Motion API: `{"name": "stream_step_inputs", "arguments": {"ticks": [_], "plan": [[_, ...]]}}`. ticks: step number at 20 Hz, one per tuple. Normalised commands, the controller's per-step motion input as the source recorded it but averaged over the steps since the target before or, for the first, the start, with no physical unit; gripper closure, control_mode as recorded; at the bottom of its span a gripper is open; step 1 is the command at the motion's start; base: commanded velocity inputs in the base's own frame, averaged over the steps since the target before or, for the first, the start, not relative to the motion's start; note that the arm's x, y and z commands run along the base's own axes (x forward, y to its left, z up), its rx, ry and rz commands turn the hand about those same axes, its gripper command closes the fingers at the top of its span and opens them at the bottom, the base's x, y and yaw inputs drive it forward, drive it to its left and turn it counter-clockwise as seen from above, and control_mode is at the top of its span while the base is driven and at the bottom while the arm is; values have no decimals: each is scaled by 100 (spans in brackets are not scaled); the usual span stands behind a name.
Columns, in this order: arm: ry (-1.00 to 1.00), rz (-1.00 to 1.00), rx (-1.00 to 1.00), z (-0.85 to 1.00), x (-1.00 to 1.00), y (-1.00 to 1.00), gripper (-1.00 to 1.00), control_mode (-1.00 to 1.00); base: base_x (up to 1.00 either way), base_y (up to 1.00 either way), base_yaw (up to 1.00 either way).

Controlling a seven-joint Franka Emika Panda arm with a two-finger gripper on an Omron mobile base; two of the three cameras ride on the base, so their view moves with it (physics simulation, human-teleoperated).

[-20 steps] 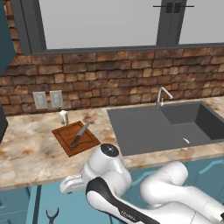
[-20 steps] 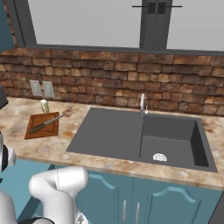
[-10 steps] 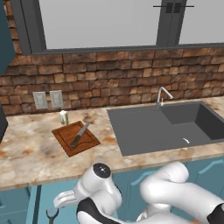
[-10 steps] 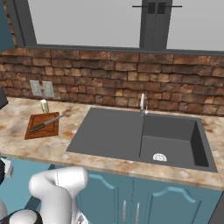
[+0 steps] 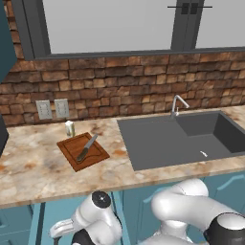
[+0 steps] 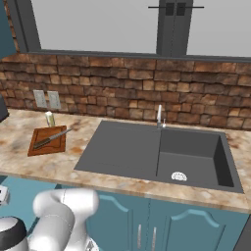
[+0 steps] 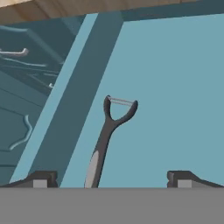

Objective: Open the drawer on the left and place the cutting tools on the cutting board.

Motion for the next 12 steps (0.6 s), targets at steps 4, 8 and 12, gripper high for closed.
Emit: {"name": "stream_step_inputs", "arguments": {"ticks": [4,8,12], "plan": [[0,0,-2,-27,0,26,-100,-100,0,0,0],[2,0,-2,-38,0,15,-100,-100,0,0,0],[4,0,0,-42,2,7,-100,-100,0,0,0]]}}
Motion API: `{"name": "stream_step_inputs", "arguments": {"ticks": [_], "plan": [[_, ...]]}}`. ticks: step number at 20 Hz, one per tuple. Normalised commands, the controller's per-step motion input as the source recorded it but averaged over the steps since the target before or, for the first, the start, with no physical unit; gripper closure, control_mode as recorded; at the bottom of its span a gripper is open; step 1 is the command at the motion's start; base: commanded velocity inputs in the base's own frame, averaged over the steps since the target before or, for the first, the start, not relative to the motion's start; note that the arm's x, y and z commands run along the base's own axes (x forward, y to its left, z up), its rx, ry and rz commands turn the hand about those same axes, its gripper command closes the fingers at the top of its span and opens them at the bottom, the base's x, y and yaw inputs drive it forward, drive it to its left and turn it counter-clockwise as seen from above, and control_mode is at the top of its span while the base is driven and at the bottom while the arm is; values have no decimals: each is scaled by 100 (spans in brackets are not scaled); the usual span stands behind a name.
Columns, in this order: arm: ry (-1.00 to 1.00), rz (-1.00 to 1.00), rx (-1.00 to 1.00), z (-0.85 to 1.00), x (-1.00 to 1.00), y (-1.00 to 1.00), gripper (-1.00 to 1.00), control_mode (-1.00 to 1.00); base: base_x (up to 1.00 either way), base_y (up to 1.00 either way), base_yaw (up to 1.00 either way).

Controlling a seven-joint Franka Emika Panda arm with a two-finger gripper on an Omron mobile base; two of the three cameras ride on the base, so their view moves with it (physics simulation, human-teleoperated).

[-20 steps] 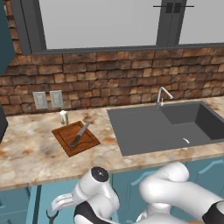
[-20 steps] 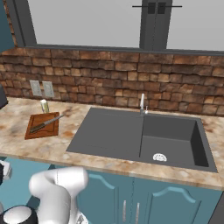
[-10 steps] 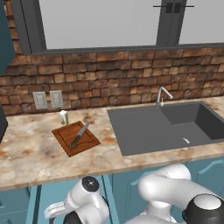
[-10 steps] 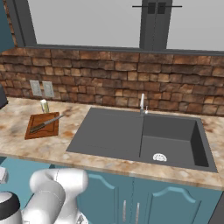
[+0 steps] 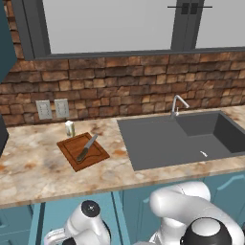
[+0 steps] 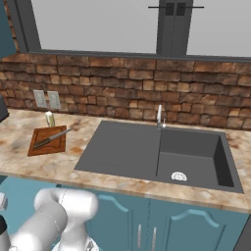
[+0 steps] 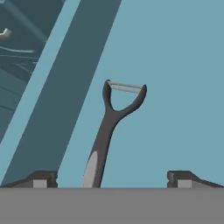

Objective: Open the drawer on the left and place the cutting tools on the cutting board.

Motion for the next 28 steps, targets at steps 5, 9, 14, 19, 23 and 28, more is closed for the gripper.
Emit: {"name": "stream_step_inputs", "arguments": {"ticks": [5,9,14,19,23,28], "plan": [[6,0,-1,-25,16,21,-100,-100,0,0,0],[9,0,-4,-27,21,35,-100,-100,0,0,0],[5,0,-10,-34,15,34,-100,-100,0,0,0],[0,0,-14,-51,1,35,-100,-100,0,0,0],[0,0,-12,-59,0,16,100,-100,0,0,0],[0,3,-14,-71,-42,-16,100,-100,0,0,0]]}}
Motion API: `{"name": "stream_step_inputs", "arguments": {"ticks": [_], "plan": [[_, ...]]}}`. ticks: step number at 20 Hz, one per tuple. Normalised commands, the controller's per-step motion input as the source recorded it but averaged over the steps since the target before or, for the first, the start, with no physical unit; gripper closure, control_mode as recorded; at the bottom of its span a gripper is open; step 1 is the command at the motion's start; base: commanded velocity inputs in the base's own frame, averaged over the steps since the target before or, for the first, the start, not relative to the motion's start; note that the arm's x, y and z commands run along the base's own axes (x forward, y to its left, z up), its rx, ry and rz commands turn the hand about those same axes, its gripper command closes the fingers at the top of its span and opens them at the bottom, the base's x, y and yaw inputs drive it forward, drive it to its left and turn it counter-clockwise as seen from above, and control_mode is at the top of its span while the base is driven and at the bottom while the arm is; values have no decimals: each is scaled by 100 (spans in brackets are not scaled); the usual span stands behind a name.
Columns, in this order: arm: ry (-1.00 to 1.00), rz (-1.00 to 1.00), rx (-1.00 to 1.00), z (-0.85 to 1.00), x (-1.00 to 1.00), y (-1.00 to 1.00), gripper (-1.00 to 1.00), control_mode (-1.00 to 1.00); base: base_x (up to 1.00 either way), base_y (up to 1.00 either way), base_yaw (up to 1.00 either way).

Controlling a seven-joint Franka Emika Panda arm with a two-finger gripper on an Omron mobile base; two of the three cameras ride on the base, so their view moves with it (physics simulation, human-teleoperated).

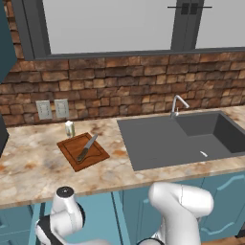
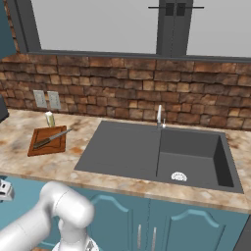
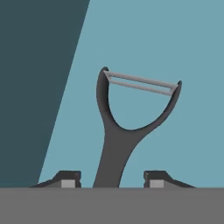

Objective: Open the drawer on the left and place the cutting tools on the cutting board.

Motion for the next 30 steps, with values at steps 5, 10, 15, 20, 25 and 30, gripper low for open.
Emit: {"name": "stream_step_inputs", "arguments": {"ticks": [5,10,15,20,25,30], "plan": [[-7,0,-12,-93,-99,-37,100,-100,0,0,0],[-23,-15,3,-22,-100,-41,100,-100,0,0,0],[-19,-27,22,97,-52,-27,100,-100,0,0,0],[-14,-27,18,100,0,-27,100,-100,0,0,0],[-9,-23,9,100,6,-29,100,-100,0,0,0],[-1,-18,1,100,0,-23,100,-100,0,0,0]]}}
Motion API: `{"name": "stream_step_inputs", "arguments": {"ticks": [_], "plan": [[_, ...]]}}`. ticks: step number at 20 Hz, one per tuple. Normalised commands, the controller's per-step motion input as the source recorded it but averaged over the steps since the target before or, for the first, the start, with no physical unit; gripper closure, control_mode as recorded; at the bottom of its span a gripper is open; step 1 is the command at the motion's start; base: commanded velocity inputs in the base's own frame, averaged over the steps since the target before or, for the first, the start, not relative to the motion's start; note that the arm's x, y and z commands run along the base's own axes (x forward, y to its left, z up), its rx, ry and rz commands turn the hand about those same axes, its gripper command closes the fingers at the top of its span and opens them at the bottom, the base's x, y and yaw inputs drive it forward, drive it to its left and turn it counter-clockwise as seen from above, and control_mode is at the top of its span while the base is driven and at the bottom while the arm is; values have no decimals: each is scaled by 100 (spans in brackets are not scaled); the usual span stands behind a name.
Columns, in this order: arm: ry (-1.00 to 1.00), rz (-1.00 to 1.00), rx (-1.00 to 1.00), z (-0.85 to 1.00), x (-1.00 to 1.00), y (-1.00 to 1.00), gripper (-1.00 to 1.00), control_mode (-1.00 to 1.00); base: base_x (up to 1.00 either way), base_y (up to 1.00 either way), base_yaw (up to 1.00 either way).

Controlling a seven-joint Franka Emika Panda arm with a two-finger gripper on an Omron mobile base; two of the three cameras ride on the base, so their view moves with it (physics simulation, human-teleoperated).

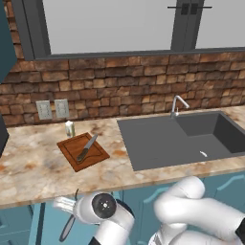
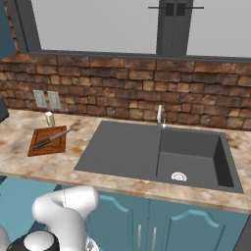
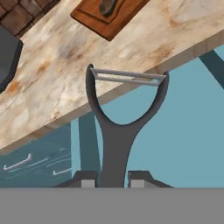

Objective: Open the drawer on the left and place the cutting tools on the cutting board.

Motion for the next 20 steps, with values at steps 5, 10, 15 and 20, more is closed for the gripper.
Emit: {"name": "stream_step_inputs", "arguments": {"ticks": [5,10,15,20], "plan": [[11,-13,0,100,19,-23,100,-100,0,0,0],[25,-2,0,100,40,-11,100,-100,0,0,0],[3,1,1,19,12,-10,100,-100,0,0,0],[-4,0,2,-1,77,-37,100,-100,0,0,0]]}}
